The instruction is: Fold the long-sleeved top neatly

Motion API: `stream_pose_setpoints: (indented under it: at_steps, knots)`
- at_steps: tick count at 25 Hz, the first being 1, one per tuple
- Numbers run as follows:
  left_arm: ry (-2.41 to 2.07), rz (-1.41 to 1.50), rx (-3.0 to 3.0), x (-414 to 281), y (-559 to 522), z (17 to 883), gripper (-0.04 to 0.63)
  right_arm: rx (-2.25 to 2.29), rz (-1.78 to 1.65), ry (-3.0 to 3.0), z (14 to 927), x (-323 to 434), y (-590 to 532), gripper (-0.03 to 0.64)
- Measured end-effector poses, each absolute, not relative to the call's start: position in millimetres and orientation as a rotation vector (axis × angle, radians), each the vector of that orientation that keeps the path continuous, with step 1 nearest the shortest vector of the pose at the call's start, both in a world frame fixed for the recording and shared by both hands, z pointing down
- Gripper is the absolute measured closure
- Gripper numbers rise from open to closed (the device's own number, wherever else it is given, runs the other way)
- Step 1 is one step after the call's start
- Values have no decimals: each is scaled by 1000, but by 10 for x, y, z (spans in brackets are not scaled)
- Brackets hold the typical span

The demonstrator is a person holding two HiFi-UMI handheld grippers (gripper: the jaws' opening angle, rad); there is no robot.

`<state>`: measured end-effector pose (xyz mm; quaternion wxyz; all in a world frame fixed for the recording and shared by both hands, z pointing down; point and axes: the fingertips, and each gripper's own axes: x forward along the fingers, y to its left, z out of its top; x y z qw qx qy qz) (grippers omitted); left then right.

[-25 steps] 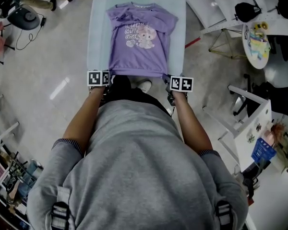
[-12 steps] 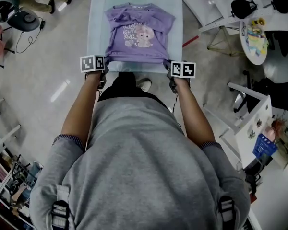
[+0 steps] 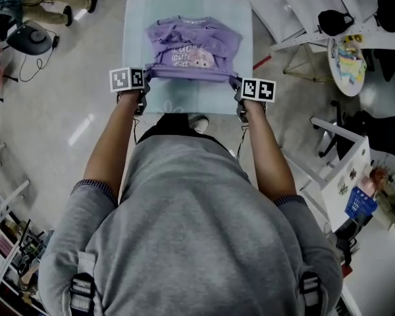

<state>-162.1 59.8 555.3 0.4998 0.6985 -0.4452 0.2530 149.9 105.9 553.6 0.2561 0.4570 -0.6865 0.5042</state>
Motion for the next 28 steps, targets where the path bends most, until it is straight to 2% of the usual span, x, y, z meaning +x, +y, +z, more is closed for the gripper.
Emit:
stream_pose_setpoints:
  at_steps: [28]
  knots:
    - [-975,625,1601,-1472,-1181,6136,555,1325,1610,-1705,6207,1608,-697,565]
